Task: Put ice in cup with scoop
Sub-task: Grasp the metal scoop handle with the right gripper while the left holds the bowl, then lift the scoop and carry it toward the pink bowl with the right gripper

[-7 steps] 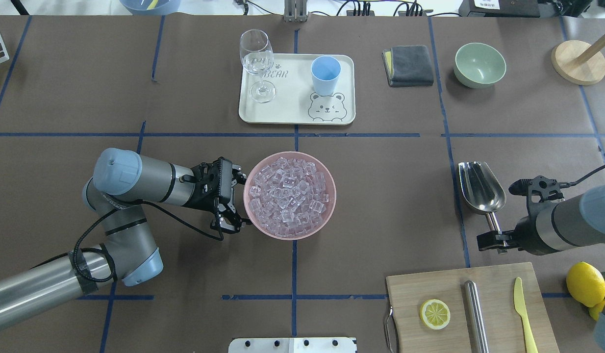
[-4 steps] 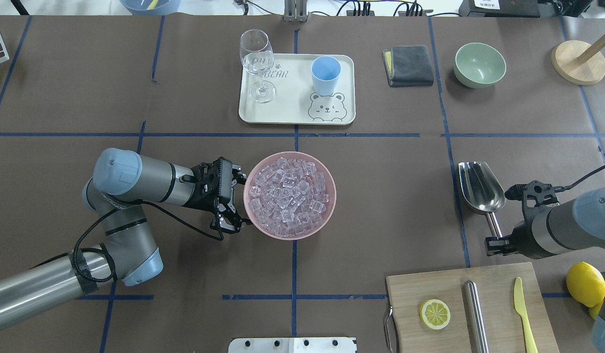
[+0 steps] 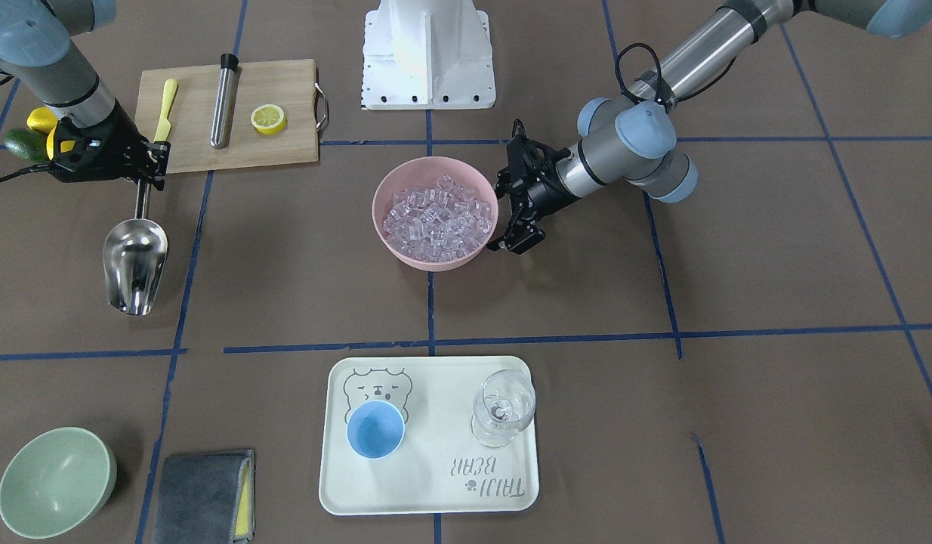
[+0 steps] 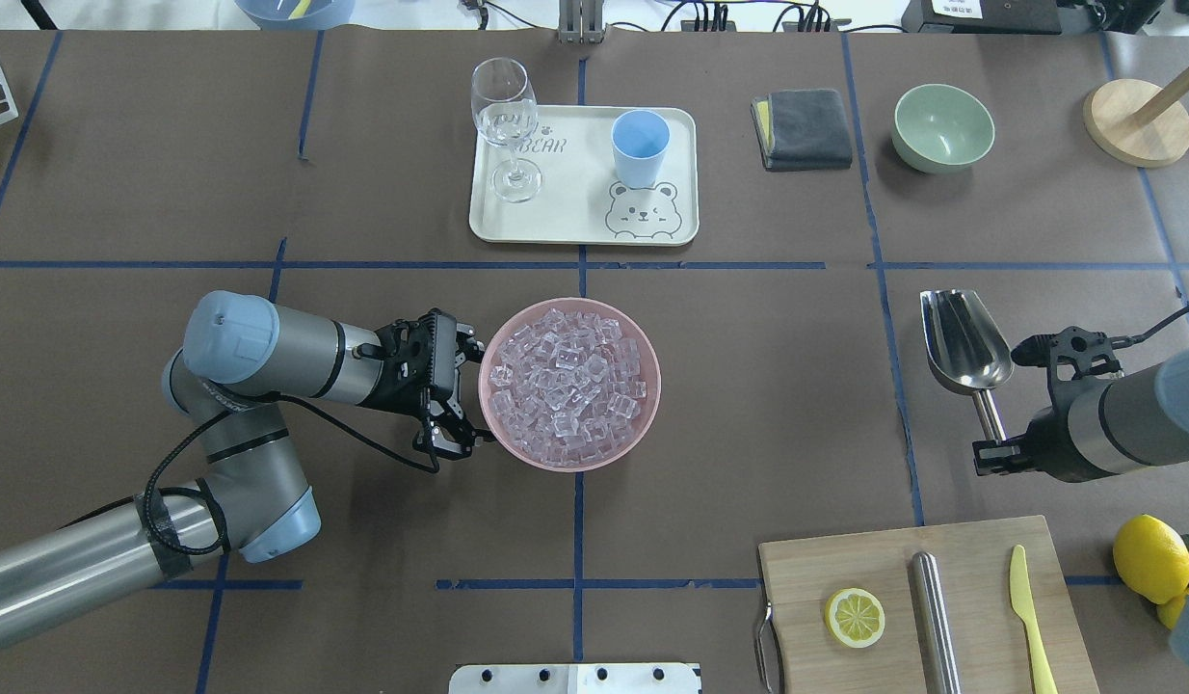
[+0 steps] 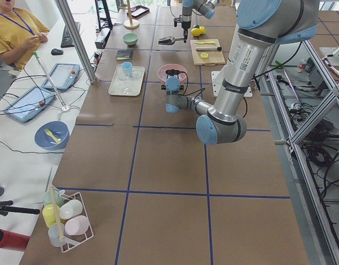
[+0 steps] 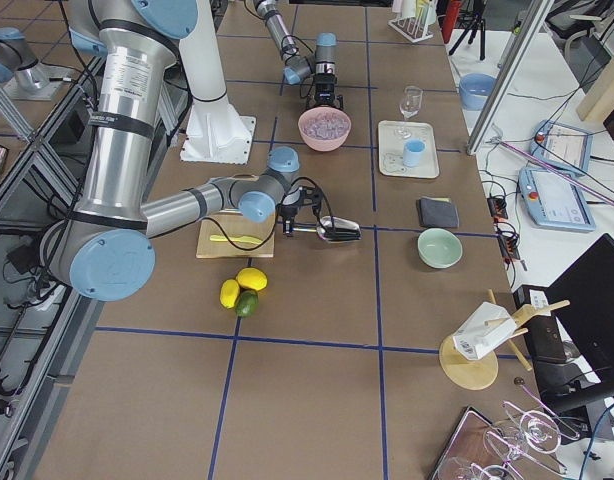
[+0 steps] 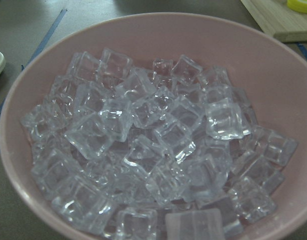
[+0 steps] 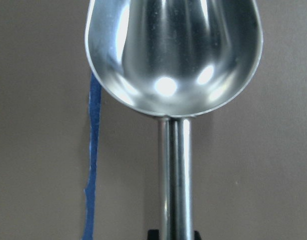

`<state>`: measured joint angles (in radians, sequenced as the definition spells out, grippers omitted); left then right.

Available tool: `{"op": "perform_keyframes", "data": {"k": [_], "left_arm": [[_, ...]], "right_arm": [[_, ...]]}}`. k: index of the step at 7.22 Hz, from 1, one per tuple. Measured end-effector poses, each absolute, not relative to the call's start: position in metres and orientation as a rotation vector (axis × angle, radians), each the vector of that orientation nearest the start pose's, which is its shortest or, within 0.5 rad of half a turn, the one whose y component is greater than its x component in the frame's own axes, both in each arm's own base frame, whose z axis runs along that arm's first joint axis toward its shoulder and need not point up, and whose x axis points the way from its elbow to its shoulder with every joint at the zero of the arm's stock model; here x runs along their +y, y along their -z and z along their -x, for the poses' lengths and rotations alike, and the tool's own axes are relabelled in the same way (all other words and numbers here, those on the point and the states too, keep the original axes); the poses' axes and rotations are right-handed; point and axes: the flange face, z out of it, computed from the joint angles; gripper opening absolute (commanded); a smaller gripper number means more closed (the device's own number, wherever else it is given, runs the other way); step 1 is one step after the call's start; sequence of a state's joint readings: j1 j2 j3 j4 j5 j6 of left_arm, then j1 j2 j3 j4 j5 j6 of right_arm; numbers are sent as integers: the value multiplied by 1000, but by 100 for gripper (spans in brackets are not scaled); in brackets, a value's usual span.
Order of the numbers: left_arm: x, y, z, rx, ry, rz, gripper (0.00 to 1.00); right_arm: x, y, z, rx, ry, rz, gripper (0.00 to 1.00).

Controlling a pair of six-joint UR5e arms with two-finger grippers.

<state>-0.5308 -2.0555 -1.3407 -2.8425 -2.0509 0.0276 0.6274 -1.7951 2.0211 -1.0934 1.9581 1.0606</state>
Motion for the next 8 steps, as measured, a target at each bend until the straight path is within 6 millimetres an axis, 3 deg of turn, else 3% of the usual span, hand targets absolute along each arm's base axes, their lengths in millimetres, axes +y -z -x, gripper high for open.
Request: {"op": "perform_keyframes", "data": {"k": [2, 4, 8], "left_arm": [[-415, -344, -534, 1140, -1195, -1208, 100], [-415, -344, -534, 1140, -1195, -1208, 100], [-415, -344, -534, 1141, -1195, -1208, 100]], "right_arm": [[-330, -466, 276, -826, 43, -110, 0], [-328, -440, 283, -863, 156, -176, 0], [-329, -425, 282, -822, 601, -415, 0]]}}
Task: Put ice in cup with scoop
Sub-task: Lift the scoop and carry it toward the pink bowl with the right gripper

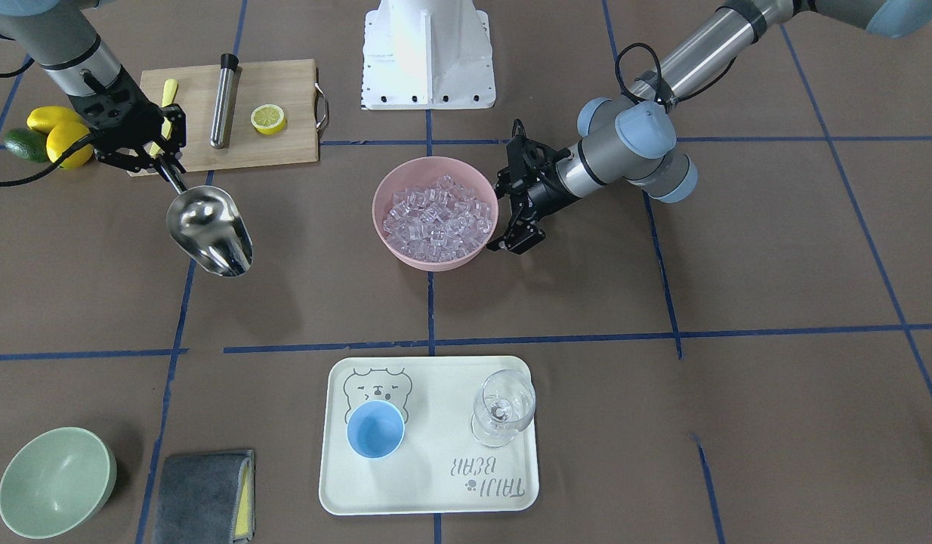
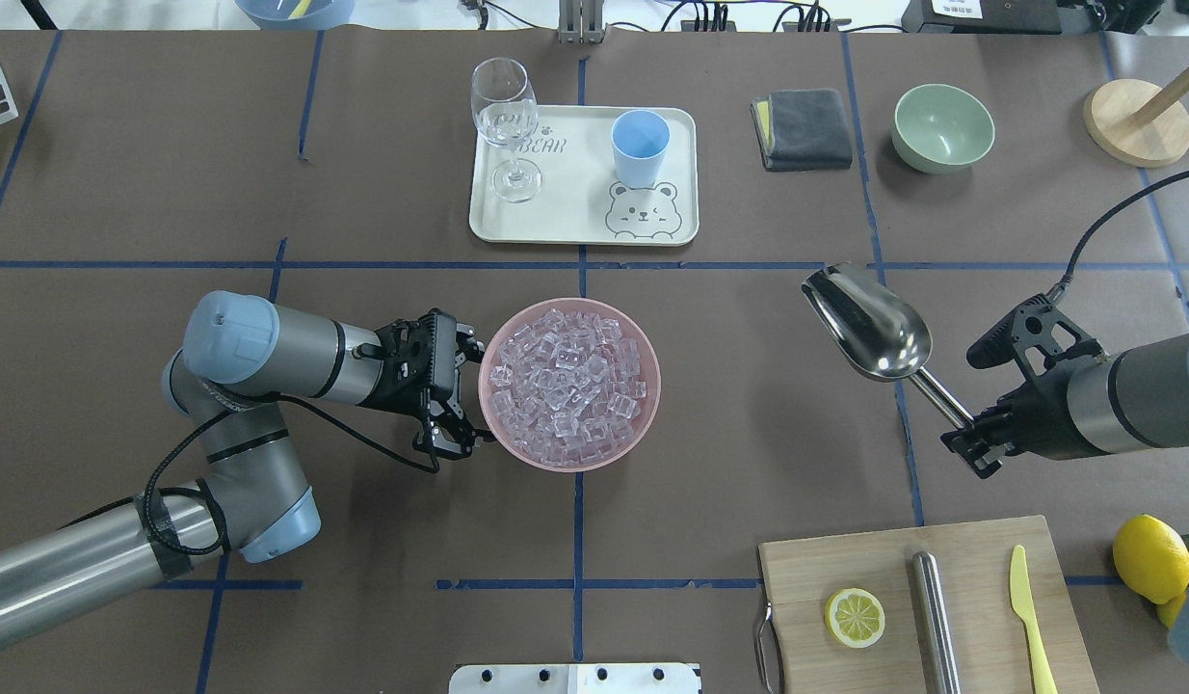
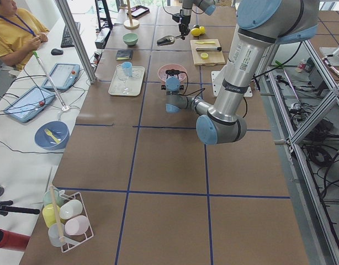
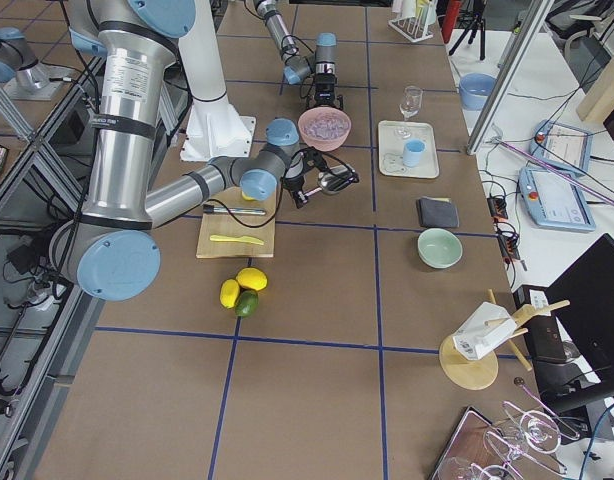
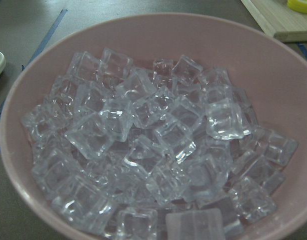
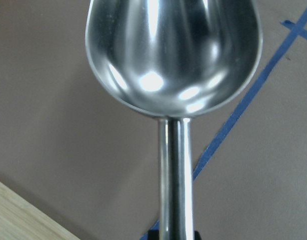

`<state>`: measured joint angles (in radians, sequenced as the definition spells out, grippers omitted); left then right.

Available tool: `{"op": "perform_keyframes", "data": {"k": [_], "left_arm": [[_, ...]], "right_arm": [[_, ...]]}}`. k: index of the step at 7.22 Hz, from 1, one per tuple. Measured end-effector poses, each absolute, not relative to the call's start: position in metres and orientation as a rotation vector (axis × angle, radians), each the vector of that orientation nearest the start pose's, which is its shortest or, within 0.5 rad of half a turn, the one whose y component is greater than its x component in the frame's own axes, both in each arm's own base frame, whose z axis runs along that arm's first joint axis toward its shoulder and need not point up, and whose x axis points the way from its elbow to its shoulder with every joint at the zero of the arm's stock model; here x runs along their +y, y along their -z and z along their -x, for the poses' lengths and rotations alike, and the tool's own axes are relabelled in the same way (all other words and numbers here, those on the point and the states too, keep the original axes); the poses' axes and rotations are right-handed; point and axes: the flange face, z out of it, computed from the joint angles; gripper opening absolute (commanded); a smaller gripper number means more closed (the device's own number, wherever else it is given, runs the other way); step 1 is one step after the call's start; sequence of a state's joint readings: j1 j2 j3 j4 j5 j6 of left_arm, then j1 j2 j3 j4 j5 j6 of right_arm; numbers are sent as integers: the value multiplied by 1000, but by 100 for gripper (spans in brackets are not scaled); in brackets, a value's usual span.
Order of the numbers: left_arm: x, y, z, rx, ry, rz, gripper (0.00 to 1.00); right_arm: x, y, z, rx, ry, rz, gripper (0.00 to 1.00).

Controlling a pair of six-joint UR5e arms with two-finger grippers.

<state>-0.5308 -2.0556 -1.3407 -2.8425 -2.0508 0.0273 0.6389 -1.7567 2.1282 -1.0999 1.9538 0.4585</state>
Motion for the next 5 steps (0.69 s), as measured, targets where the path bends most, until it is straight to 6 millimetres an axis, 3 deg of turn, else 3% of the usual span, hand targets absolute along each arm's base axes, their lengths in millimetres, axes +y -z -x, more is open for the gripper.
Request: {"op": "perform_keyframes", "data": {"k": [3, 5], "left_arm": [[-415, -344, -534, 1141, -1195, -1207, 100], [-414, -345, -535, 1141, -1196, -1206, 100]], "right_arm": [[-336, -408, 278, -754, 826, -512, 0], [-352, -349, 292, -688, 868, -445, 0]]}}
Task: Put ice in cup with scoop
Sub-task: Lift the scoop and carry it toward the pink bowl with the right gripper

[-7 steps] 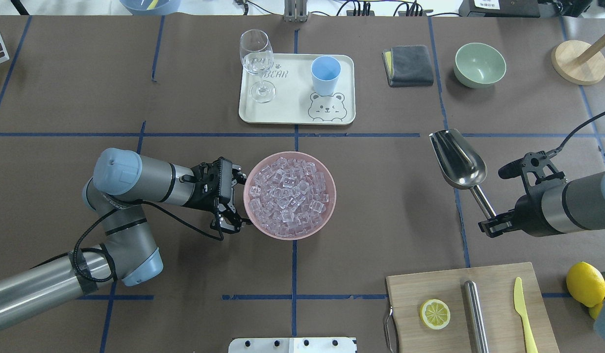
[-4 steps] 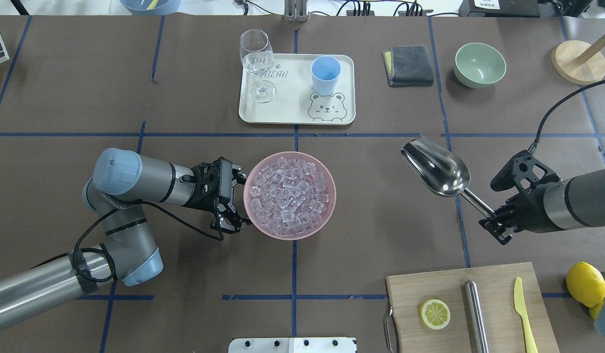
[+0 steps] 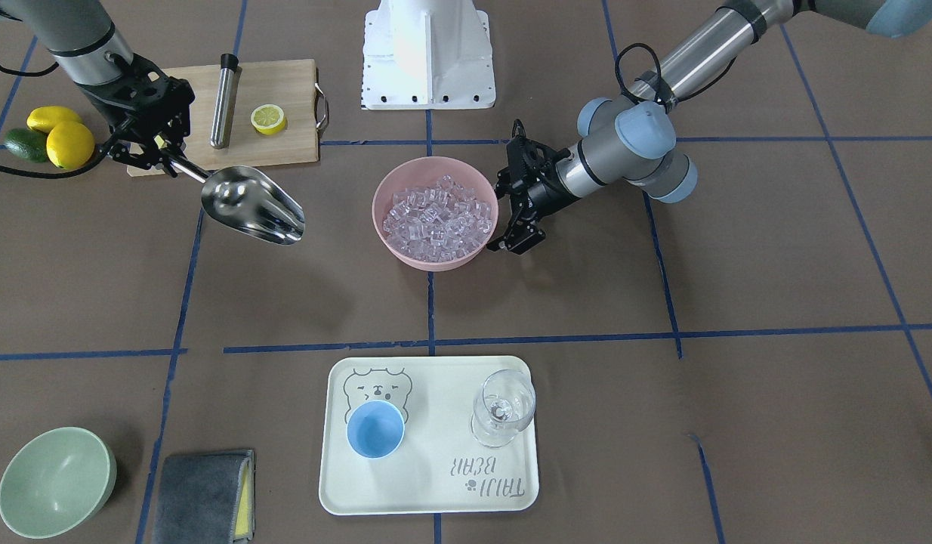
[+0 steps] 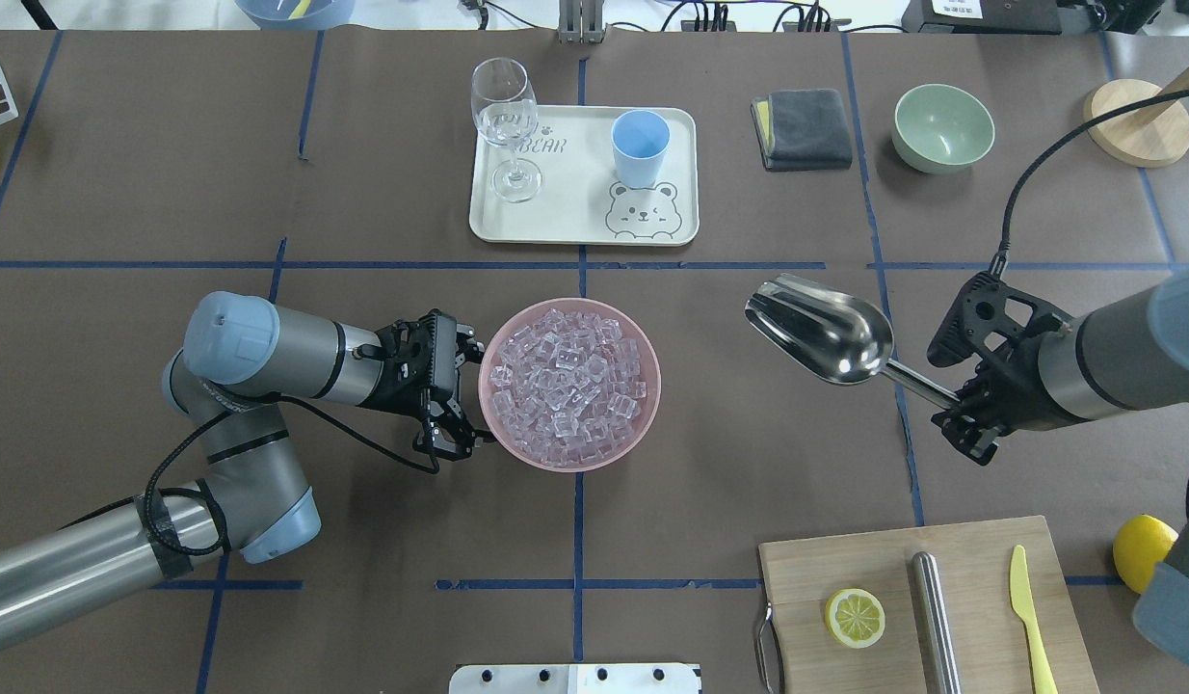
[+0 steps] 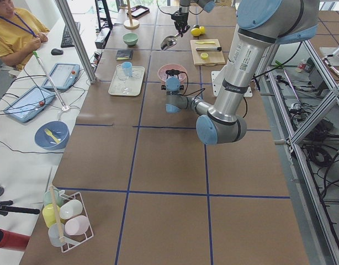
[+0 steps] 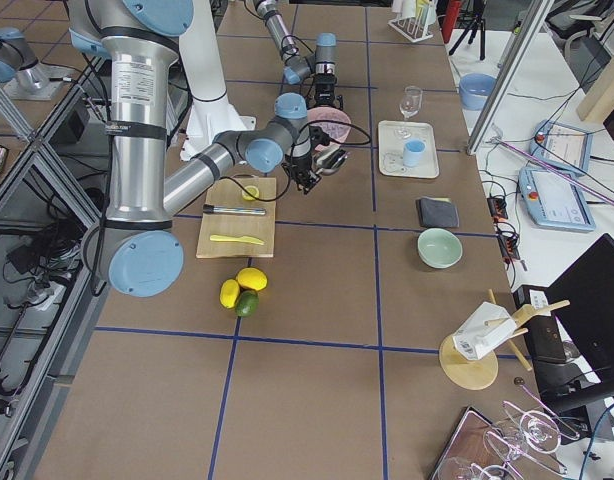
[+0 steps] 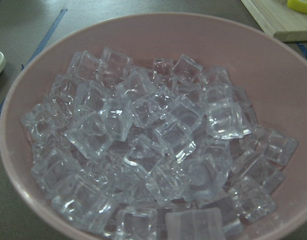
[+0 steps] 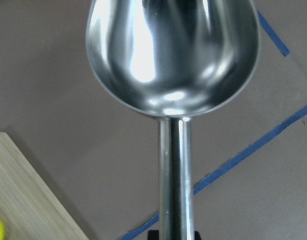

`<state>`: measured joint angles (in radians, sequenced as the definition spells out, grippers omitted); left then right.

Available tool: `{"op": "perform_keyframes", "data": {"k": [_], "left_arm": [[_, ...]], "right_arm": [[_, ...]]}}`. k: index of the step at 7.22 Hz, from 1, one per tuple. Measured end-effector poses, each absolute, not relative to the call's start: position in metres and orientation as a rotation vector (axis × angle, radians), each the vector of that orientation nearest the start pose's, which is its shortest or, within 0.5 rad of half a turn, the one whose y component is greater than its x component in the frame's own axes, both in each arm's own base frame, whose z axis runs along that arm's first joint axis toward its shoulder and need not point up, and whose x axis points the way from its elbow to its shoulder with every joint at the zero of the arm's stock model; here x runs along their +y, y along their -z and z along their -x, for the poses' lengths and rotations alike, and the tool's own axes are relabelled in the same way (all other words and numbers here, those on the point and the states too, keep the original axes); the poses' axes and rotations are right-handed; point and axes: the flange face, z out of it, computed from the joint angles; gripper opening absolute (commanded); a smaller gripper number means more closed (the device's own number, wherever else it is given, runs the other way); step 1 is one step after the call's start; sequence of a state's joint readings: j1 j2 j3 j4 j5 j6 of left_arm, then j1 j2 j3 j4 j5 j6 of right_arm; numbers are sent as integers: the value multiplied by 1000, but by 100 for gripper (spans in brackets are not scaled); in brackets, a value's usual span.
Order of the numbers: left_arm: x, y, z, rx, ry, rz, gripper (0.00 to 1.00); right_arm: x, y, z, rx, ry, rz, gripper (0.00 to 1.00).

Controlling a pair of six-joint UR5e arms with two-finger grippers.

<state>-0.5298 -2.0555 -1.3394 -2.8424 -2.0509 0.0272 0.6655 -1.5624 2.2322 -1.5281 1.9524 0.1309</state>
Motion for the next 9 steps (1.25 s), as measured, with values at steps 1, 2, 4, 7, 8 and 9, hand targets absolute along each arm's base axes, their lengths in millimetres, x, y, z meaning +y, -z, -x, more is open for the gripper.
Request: {"op": "perform_keyframes", "data": {"k": [1, 2, 4, 7, 8, 9], "left_arm": [[-414, -345, -535, 1141, -1196, -1205, 100], [-414, -345, -535, 1141, -1196, -1205, 100], [-414, -345, -534, 1140, -1195, -1205, 100], [-414, -347, -535, 1139, -1195, -1201, 100], [-414, -348, -535, 1138, -1196, -1199, 100], [-414, -349, -535, 1138, -1197, -1198, 100]], "right_arm": [[-359, -312, 304, -657, 872, -395, 0], [-362, -277, 316, -625, 879, -345, 0], [-358, -218, 344, -522, 912, -237, 0], [-369, -161, 383, -391, 967, -111, 0], [-369, -146, 393, -369, 982, -77, 0], [-369, -131, 408, -346, 1006, -38, 0]]}}
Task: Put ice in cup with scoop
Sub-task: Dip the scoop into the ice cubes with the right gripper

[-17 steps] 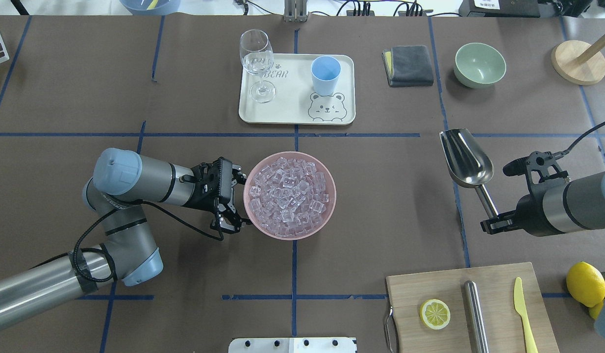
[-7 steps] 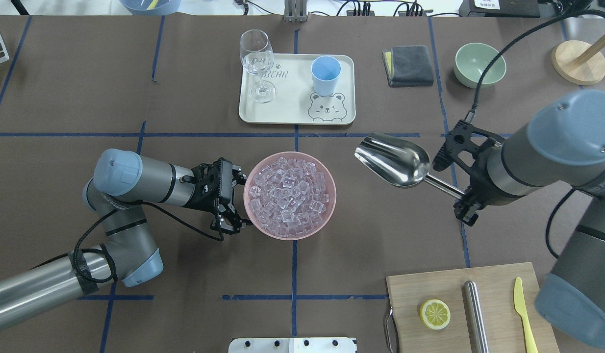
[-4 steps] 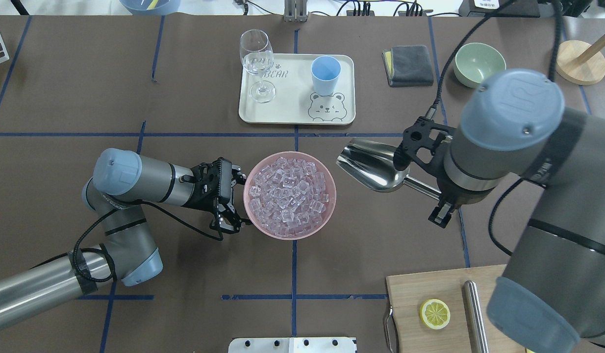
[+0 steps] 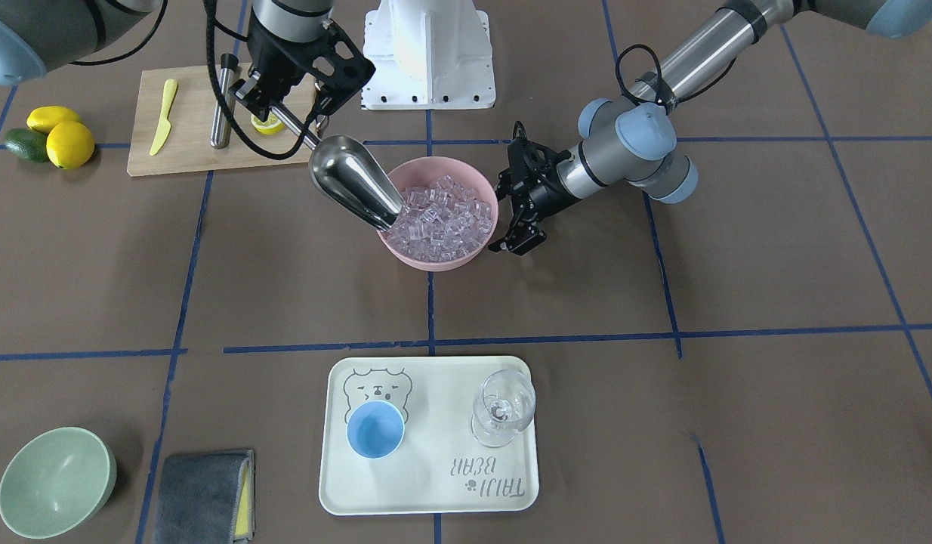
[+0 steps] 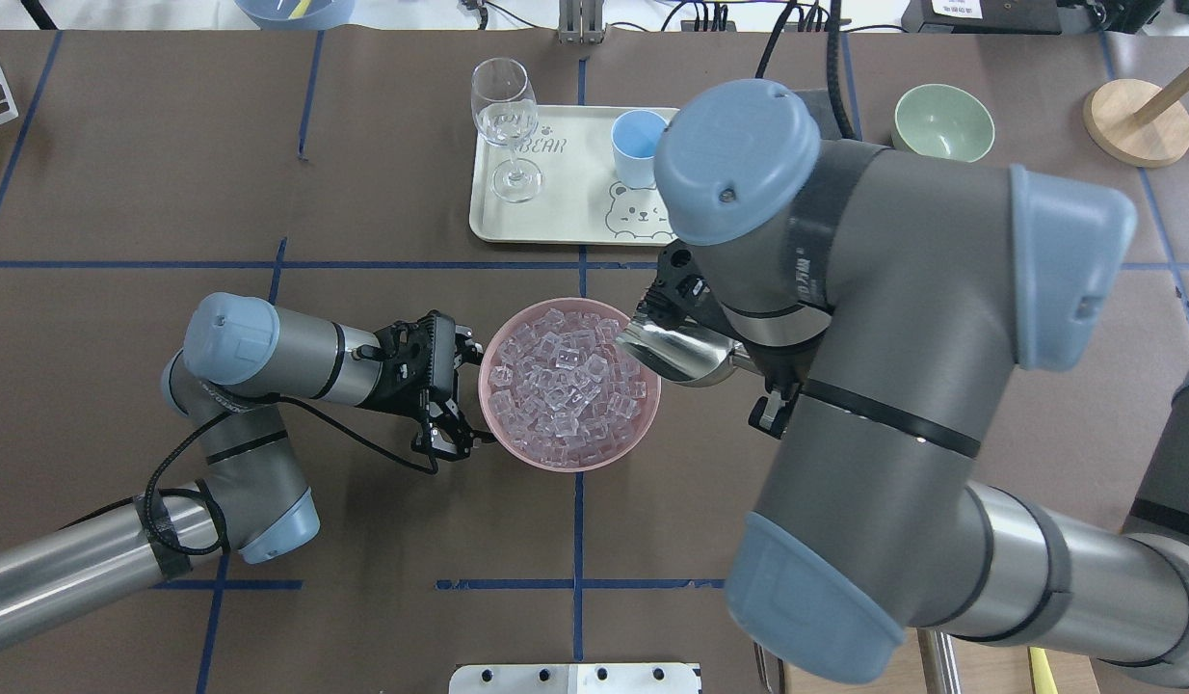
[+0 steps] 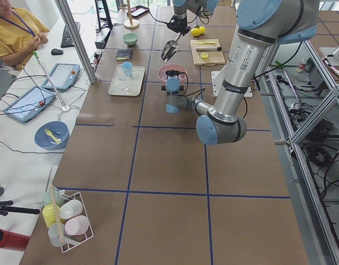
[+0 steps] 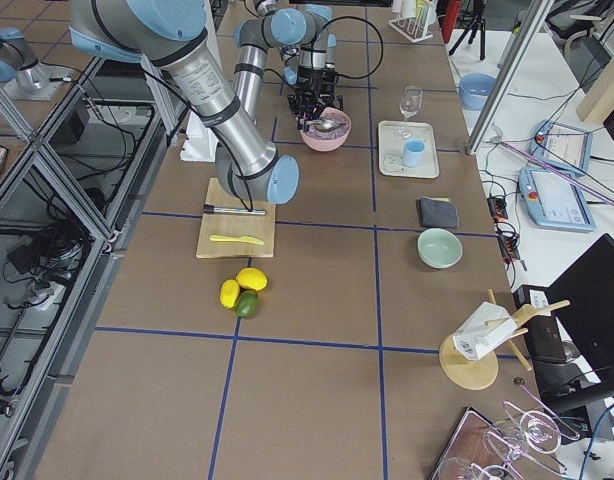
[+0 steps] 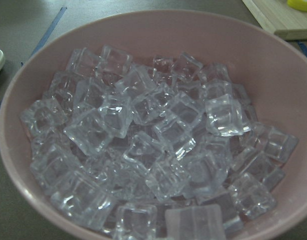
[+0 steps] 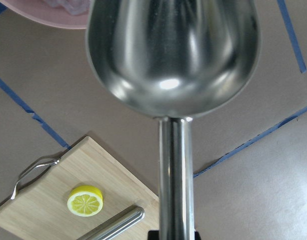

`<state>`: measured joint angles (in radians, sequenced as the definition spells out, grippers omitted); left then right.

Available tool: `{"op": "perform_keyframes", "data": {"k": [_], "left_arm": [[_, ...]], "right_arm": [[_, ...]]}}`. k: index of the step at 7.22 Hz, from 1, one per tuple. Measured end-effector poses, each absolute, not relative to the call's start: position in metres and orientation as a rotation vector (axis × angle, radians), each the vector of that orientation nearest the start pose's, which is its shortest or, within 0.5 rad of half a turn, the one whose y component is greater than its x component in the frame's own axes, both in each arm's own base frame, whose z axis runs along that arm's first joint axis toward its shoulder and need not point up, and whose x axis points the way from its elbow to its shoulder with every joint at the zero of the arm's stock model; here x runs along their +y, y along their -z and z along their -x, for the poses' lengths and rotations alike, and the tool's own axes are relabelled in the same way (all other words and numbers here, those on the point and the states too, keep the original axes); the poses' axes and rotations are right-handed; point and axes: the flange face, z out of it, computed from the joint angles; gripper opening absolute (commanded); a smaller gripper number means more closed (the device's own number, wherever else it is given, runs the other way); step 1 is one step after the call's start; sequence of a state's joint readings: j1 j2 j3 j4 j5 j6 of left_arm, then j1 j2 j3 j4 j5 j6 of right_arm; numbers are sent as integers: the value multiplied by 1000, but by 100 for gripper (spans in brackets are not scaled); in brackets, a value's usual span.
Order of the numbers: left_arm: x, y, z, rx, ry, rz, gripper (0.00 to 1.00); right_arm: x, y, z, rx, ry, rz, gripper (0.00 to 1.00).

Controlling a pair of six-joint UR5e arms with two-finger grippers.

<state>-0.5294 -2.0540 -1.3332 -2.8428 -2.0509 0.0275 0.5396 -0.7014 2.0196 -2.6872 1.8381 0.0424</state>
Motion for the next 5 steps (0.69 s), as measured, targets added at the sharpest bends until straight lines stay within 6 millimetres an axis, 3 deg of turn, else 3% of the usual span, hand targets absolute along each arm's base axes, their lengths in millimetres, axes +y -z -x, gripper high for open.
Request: {"op": "perform_keyframes", "data": {"k": [3, 5], "left_arm": [[-415, -349, -536, 1137, -1197, -1197, 100], [-415, -349, -536, 1136, -1196, -1197, 100]], "right_arm": [[-361, -115, 440, -305, 1078, 36, 0], [-367, -99, 470, -253, 1084, 123, 0]]}}
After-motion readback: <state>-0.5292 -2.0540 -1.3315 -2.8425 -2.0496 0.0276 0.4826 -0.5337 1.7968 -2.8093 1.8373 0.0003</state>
